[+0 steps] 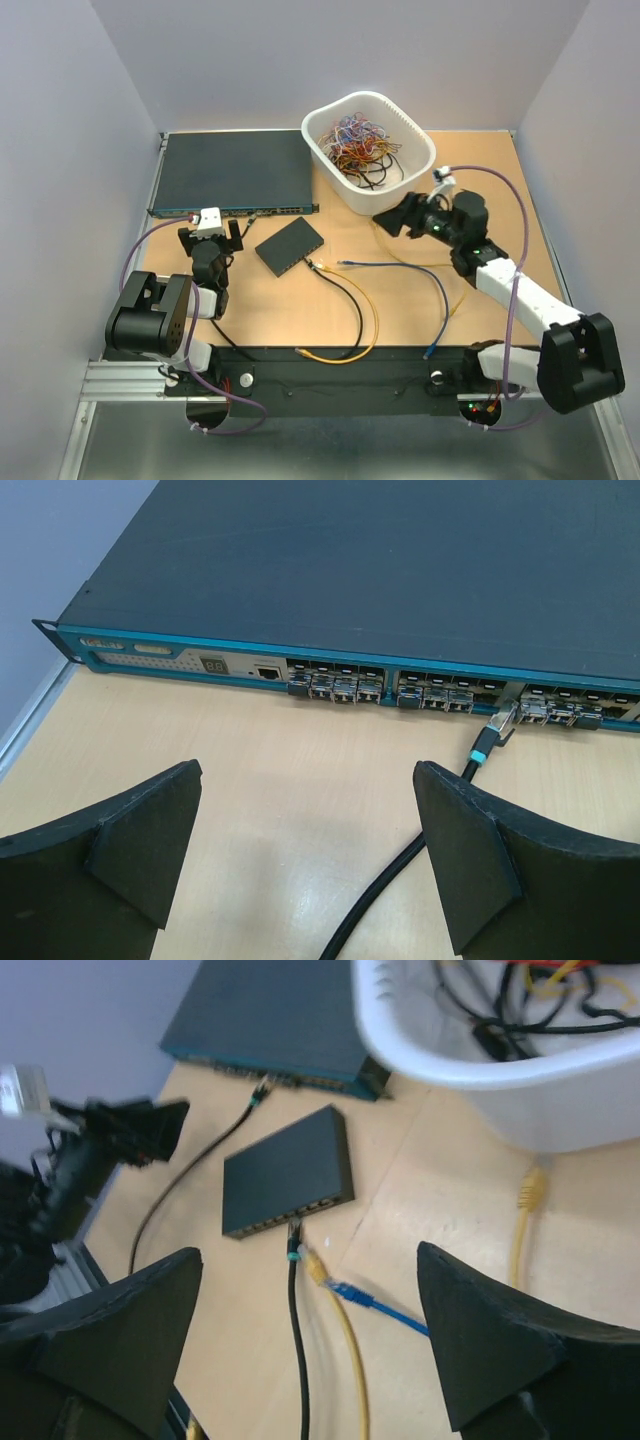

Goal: Insert the plug into the switch port

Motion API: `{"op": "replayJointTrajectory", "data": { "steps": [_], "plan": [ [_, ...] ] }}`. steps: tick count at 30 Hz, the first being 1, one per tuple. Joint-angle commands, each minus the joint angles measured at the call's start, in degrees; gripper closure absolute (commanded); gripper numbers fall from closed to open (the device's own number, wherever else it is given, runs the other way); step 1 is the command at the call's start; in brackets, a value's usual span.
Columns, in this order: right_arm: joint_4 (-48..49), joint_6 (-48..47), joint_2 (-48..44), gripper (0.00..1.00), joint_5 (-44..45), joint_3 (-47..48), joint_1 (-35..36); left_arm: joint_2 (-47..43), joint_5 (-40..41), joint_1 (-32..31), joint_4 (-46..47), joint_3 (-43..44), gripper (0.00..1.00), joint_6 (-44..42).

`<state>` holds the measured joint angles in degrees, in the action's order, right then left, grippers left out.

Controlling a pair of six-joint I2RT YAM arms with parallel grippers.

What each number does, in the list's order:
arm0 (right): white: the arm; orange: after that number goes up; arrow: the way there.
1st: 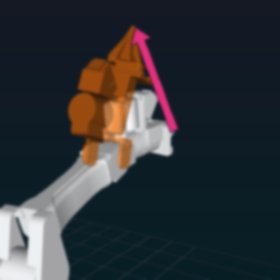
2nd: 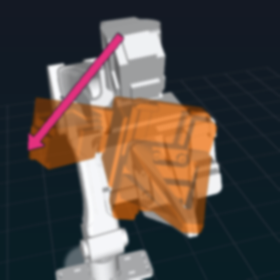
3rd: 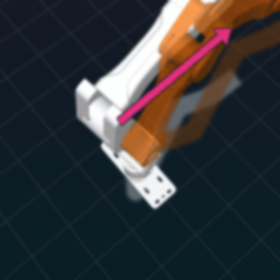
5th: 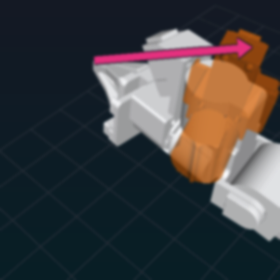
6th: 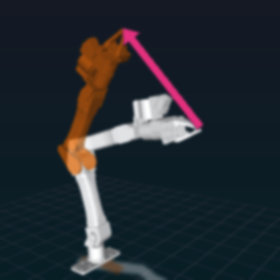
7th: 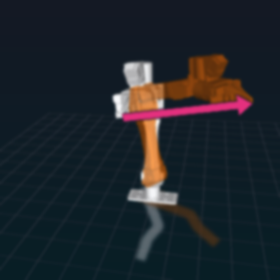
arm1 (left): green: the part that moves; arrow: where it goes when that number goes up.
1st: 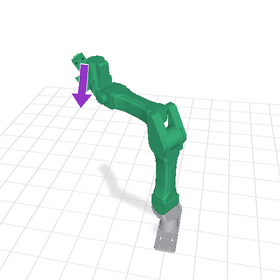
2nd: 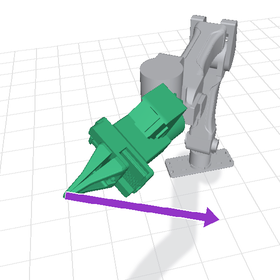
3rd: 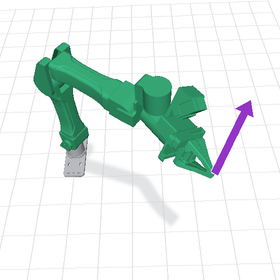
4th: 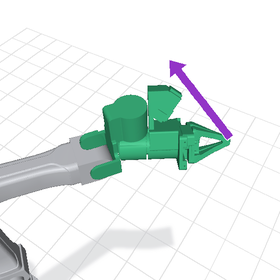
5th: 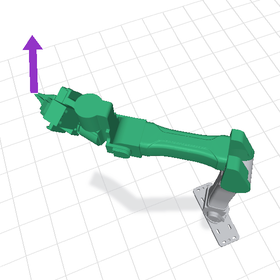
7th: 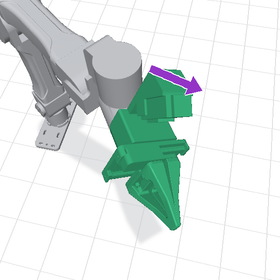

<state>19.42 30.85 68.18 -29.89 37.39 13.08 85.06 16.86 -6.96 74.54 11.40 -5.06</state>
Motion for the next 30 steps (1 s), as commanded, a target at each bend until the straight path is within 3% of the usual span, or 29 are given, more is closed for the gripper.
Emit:
{"op": "replayJointTrajectory", "data": {
  "steps": [1, 6, 9, 11, 13, 15, 16, 20, 25, 30],
  "plan": [
    [-14.21, -12.21, -1.74, 0.1, 12.73, 6.55, 11.51, -1.21, 0.19, 0.54, 16.6, 1.43, 0.01, -0.21],
    [-18.61, -14.14, 3.61, 0.23, 23.0, 9.89, 22.67, -1.21, 2.39, 1.51, 15.02, 2.22, 0.01, 1.89],
    [-20.9, -15.73, 8.61, 0.25, 28.98, 12.26, 29.07, -3.4, 6.16, 1.78, 13.53, 2.75, 0.01, 3.3],
    [-21.97, -16.44, 11.26, 0.25, 31.9, 14.81, 31.64, -7.61, 7.82, 1.69, 7.05, 5.37, 0.01, 3.82],
    [-22.32, -15.91, 14.42, 0.26, 31.91, 16.31, 32.36, -12.17, 8.88, 1.6, -6.87, 8.45, 0.01, 4.8],
    [-22.14, -15.65, 17.4, 0.26, 31.82, 18.59, 32.88, -20.59, 4.88, 1.6, -14.47, 11.17, 0.01, 7.77],
    [-22.23, -15.65, 18.29, 0.27, 31.91, 18.6, 33.06, -20.63, 2.58, 1.6, -15.99, 11.36, 0.01, 9.79],
    [-22.23, -15.56, 22.94, 0.41, 31.47, 22.72, 34.02, -29.32, -2.55, 1.69, -14.7, 6.12, 0.01, 25.82],
    [-22.23, -15.03, 27.08, 0.48, 31.65, 25.8, 35.34, -30.04, -4.73, 2.48, -20.12, 7.76, 0.06, 24.49],
    [-22.23, -14.33, 32.0, 0.53, 32.08, 27.74, 36.57, -31.35, -3.6, 2.48, -18.83, 6.01, 0.08, 24.83]
  ]
}}
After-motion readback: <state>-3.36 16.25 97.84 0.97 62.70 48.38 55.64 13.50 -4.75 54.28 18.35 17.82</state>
